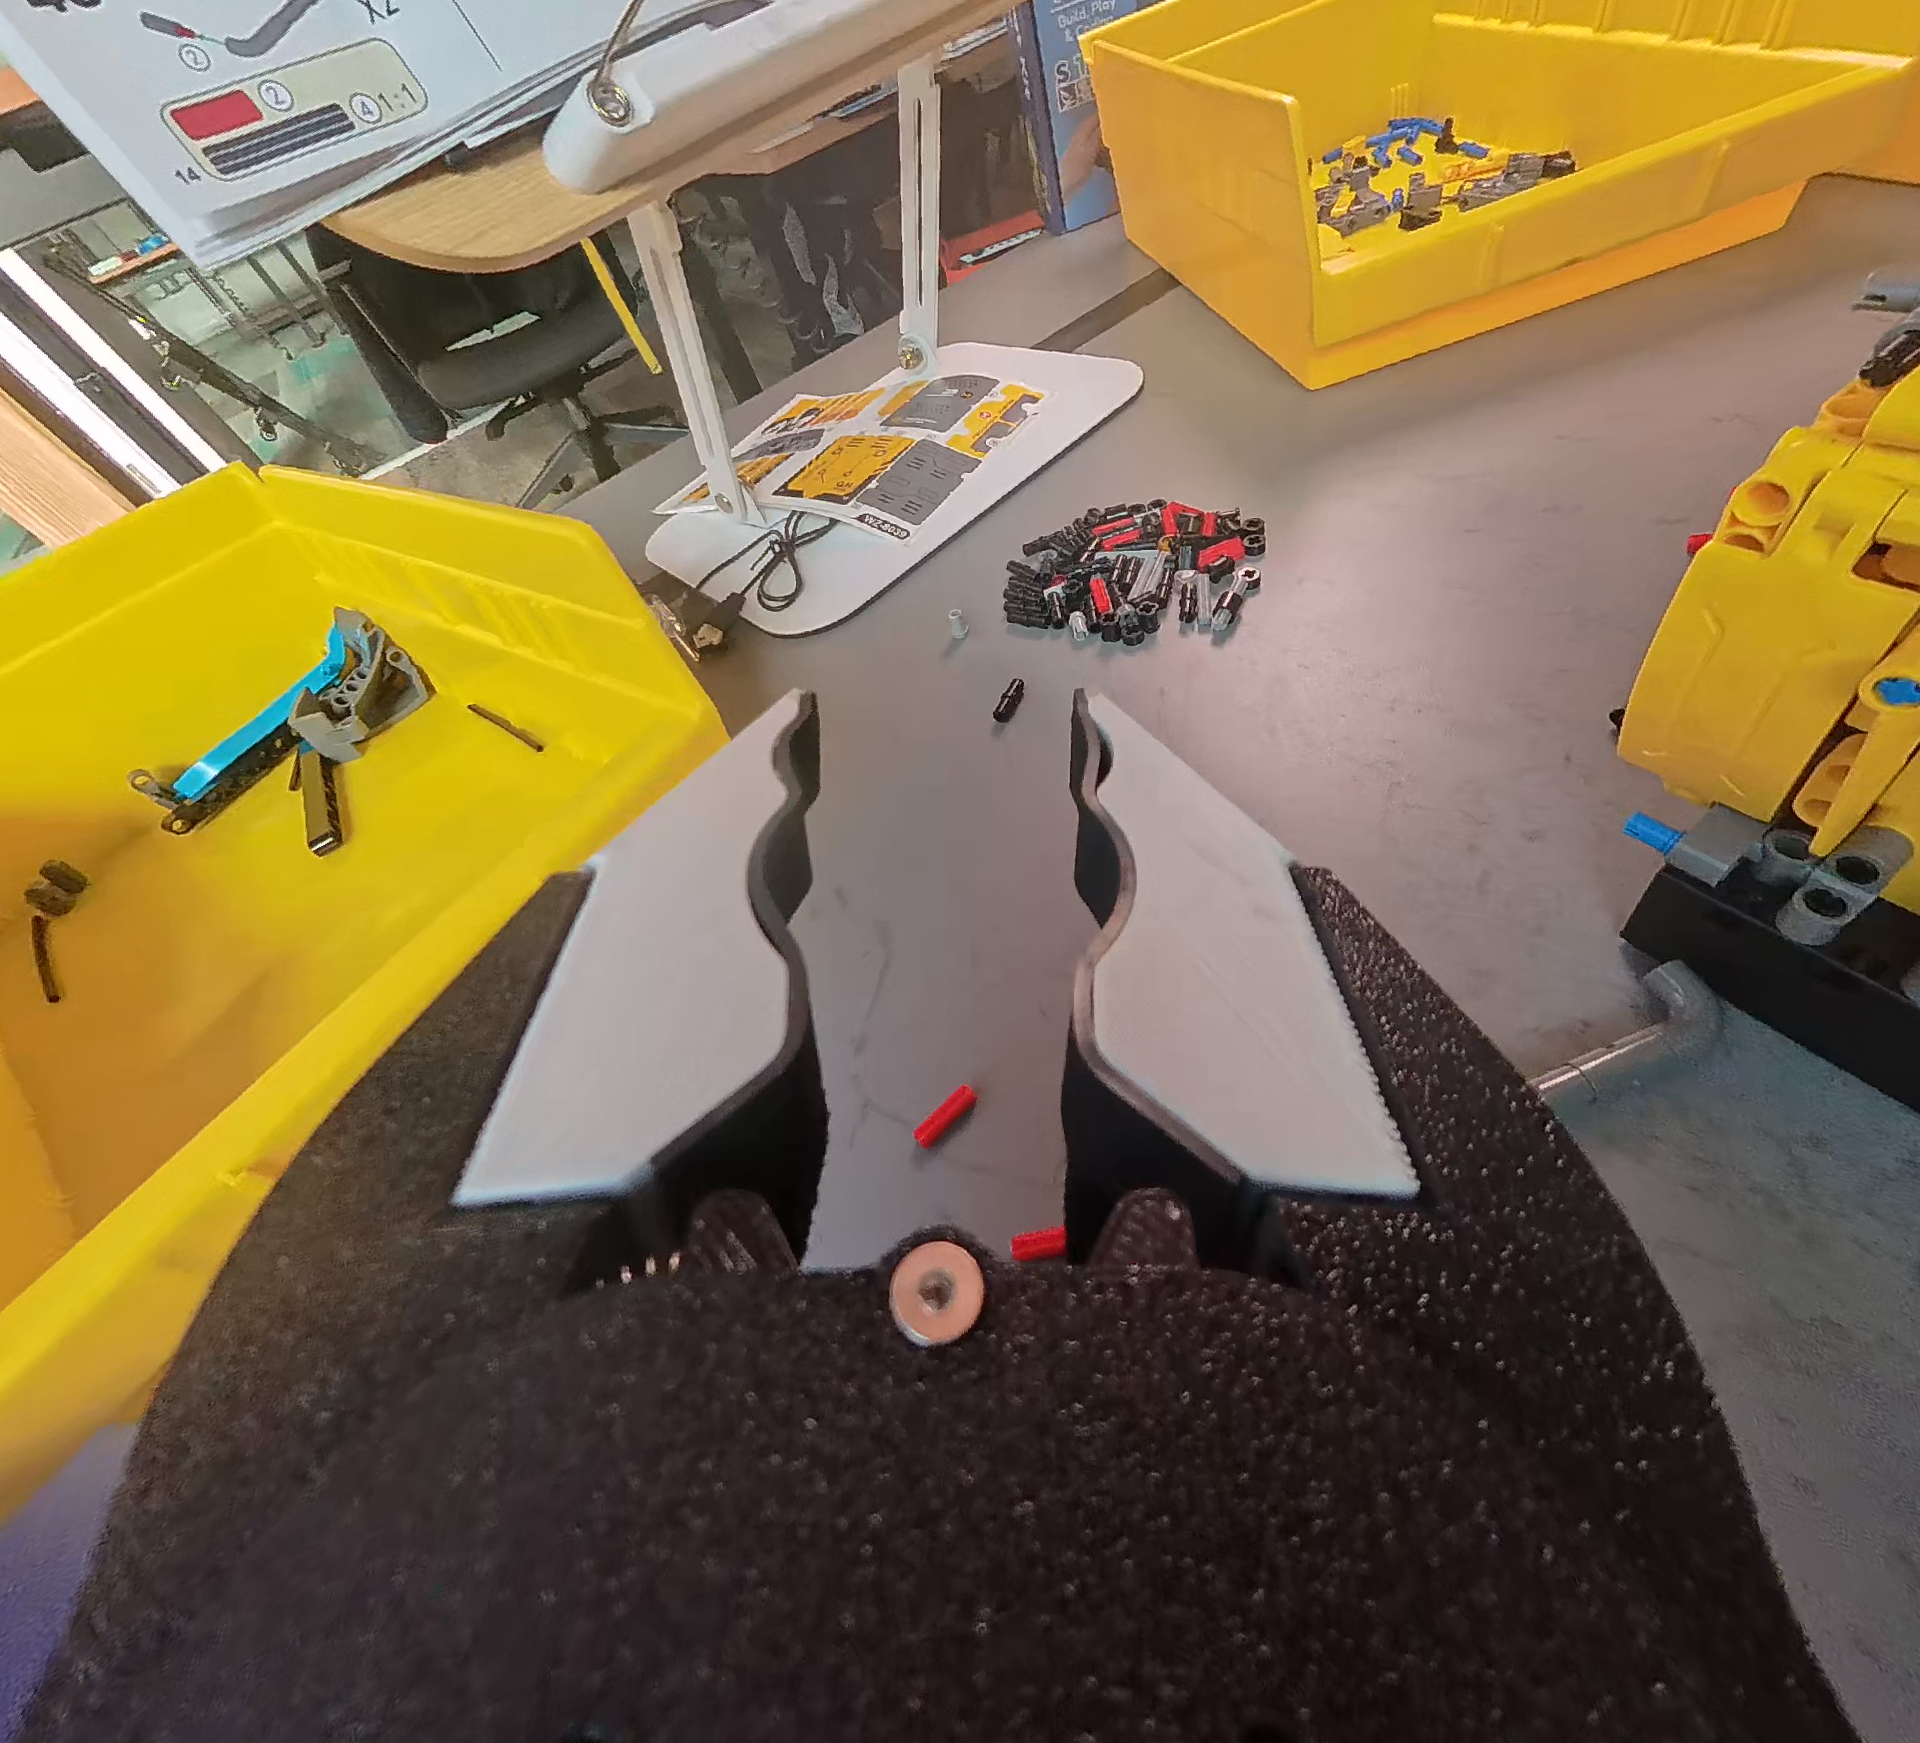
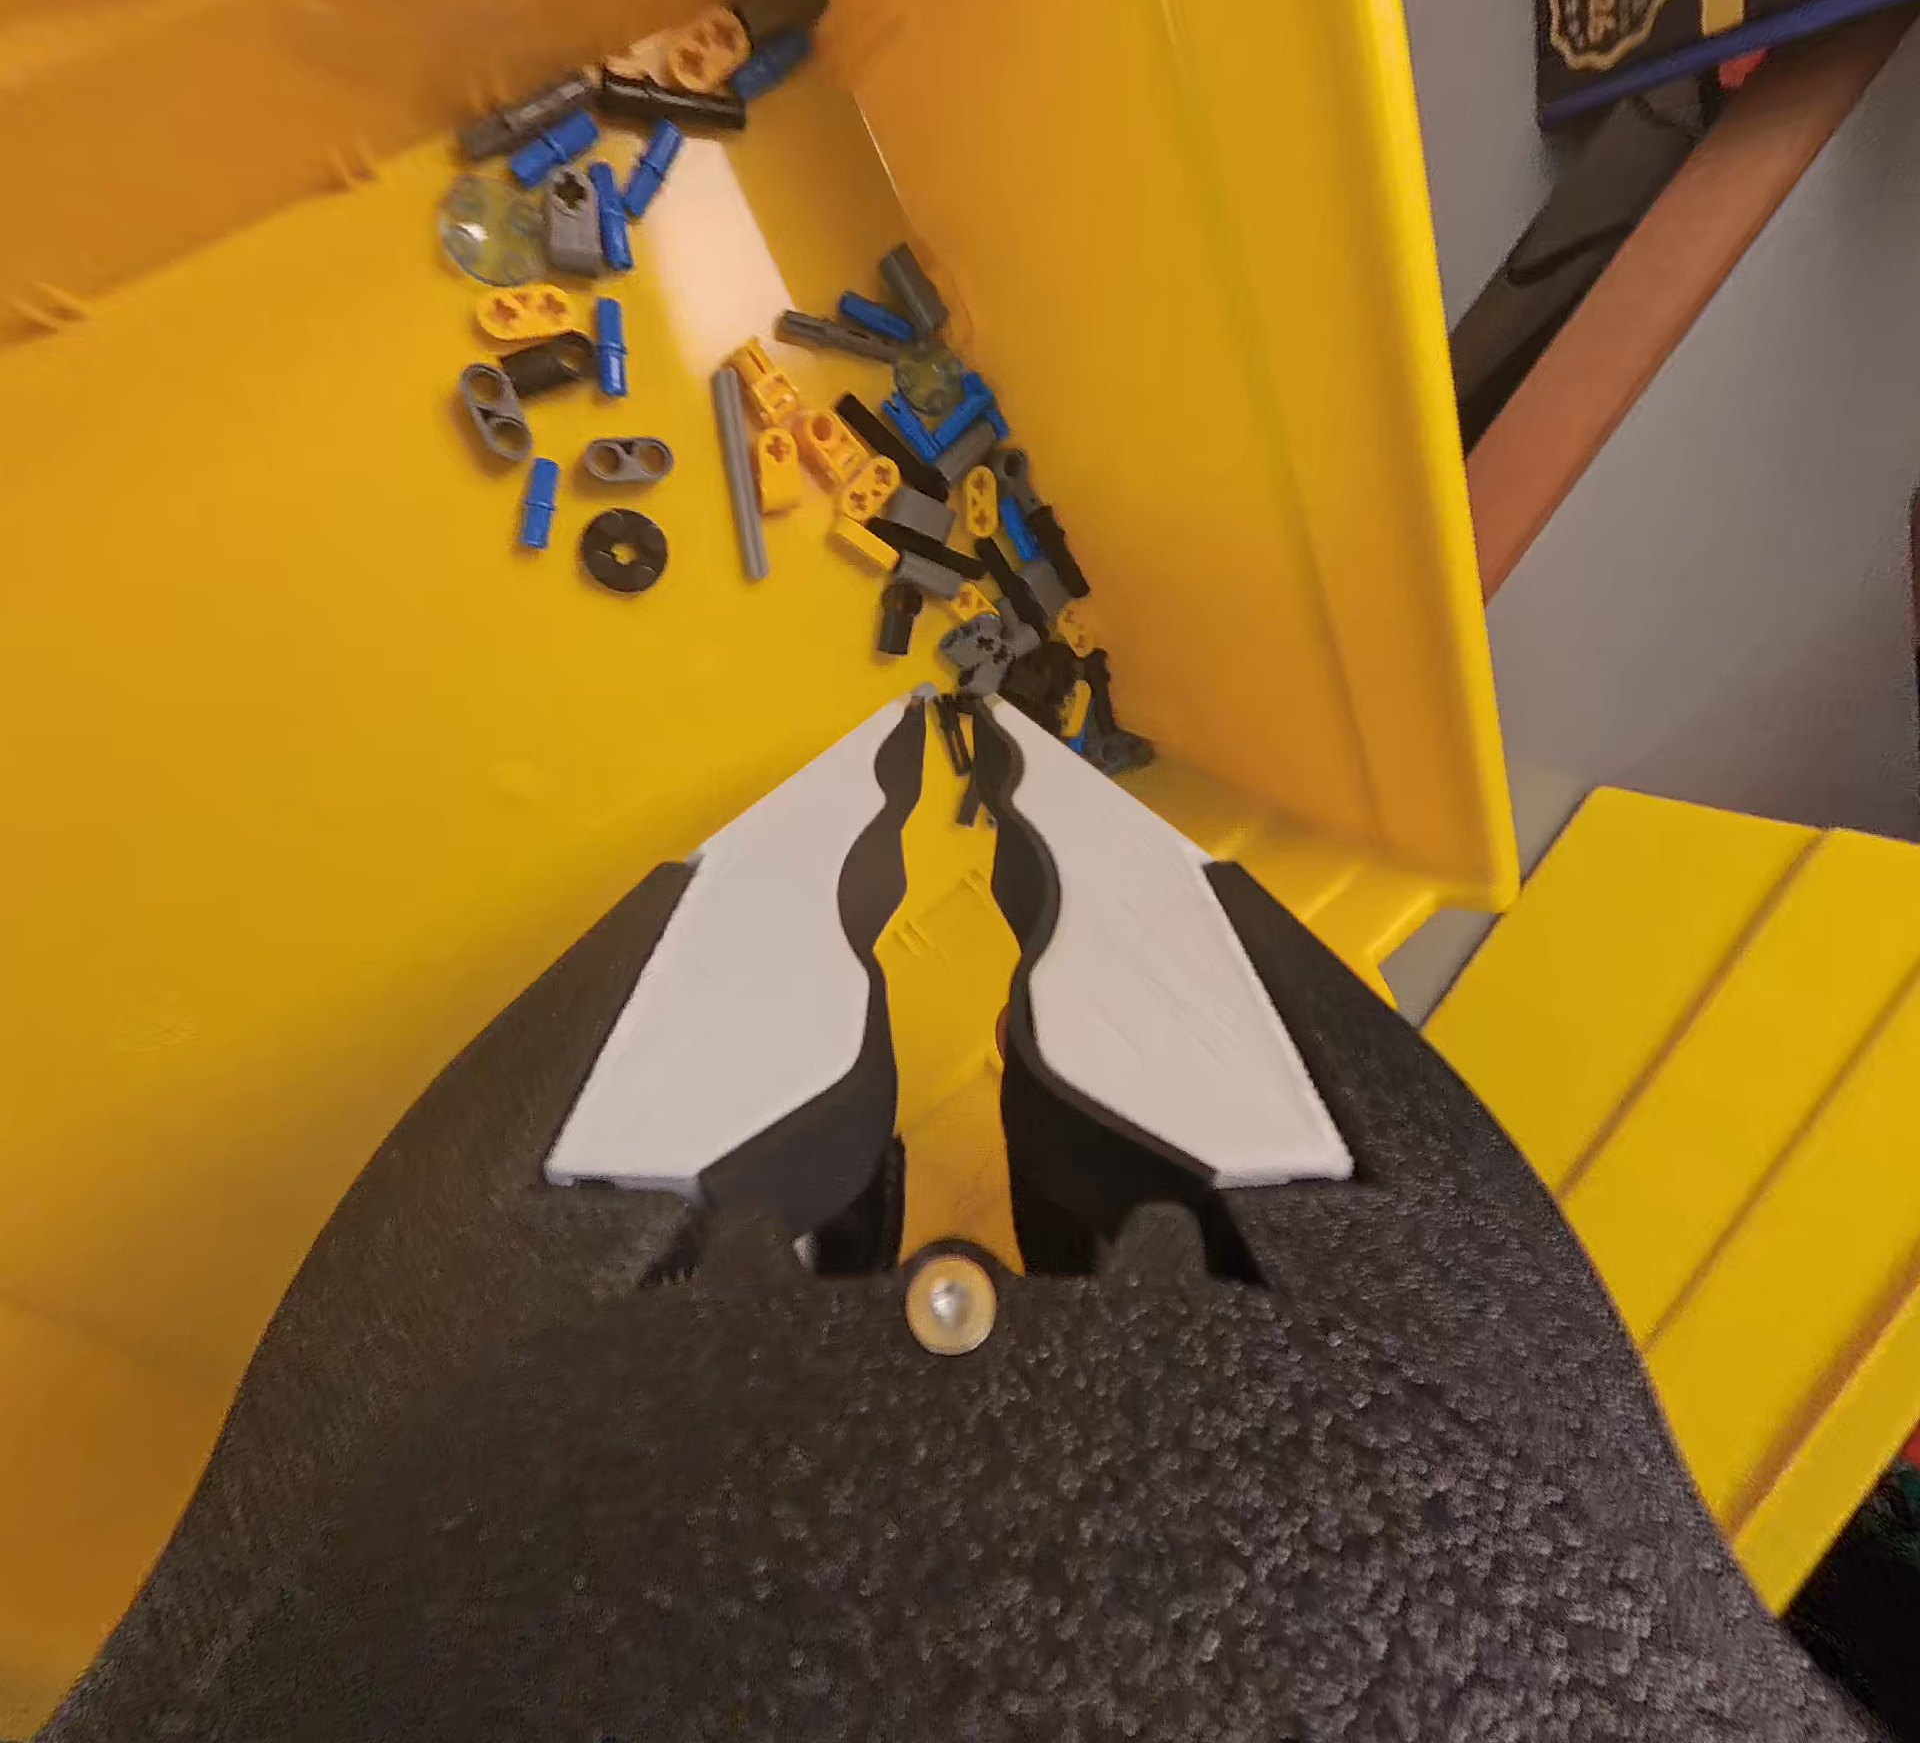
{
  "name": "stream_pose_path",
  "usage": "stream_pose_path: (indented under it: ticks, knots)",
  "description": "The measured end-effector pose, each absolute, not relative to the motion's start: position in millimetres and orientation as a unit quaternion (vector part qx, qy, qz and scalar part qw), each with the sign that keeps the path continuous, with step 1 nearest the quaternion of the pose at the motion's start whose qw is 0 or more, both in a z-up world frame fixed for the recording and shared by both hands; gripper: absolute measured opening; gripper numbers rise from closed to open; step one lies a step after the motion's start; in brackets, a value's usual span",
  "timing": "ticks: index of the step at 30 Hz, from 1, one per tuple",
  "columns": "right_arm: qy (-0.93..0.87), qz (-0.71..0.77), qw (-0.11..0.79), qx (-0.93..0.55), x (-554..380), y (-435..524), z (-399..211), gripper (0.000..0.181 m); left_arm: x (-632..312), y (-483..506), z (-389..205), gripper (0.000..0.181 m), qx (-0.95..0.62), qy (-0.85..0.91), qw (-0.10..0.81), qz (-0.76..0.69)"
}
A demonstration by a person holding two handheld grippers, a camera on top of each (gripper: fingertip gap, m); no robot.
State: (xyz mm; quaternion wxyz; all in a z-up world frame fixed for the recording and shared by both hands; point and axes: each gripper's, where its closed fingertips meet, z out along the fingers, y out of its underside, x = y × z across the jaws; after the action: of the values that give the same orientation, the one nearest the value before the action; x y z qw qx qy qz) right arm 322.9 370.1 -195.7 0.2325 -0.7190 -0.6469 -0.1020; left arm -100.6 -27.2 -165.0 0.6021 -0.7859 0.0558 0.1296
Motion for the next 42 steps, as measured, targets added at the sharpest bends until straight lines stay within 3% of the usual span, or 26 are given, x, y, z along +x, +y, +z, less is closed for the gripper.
stream_pose_path:
  ticks: [3,10,18,25,30,37,42]
  knots:
    - [-0.629,-0.121,0.218,-0.737,330.7,379.8,-200.6,0.007,-100.4,-25.6,-166.7,0.047,-0.789,0.059,0.598,0.131]
    - [-0.615,-0.021,0.289,-0.733,278.2,386.4,-201.8,0.012,-97.9,-24.1,-170.0,0.047,-0.792,0.071,0.589,0.145]
    - [-0.532,0.057,0.255,-0.806,246.2,391.0,-230.6,0.018,-95.1,-23.3,-173.8,0.046,-0.795,0.083,0.579,0.161]
    - [-0.52,0.072,0.264,-0.809,249.4,392.0,-231.6,0.0,-95.8,-21.5,-177.5,0.045,-0.802,0.084,0.569,0.162]
    - [-0.552,0.096,0.226,-0.797,255.9,368.0,-232.9,0.0,-93.8,-21.2,-178.5,0.044,-0.802,0.091,0.567,0.163]
    - [-0.541,0.117,0.263,-0.79,254.0,379.3,-209.7,0.008,-92.7,-20.1,-180.6,0.044,-0.805,0.096,0.562,0.163]
    - [-0.576,0.1,0.24,-0.775,250.8,379.6,-226.6,0.008,-92.2,-19.9,-180.9,0.044,-0.805,0.098,0.561,0.163]
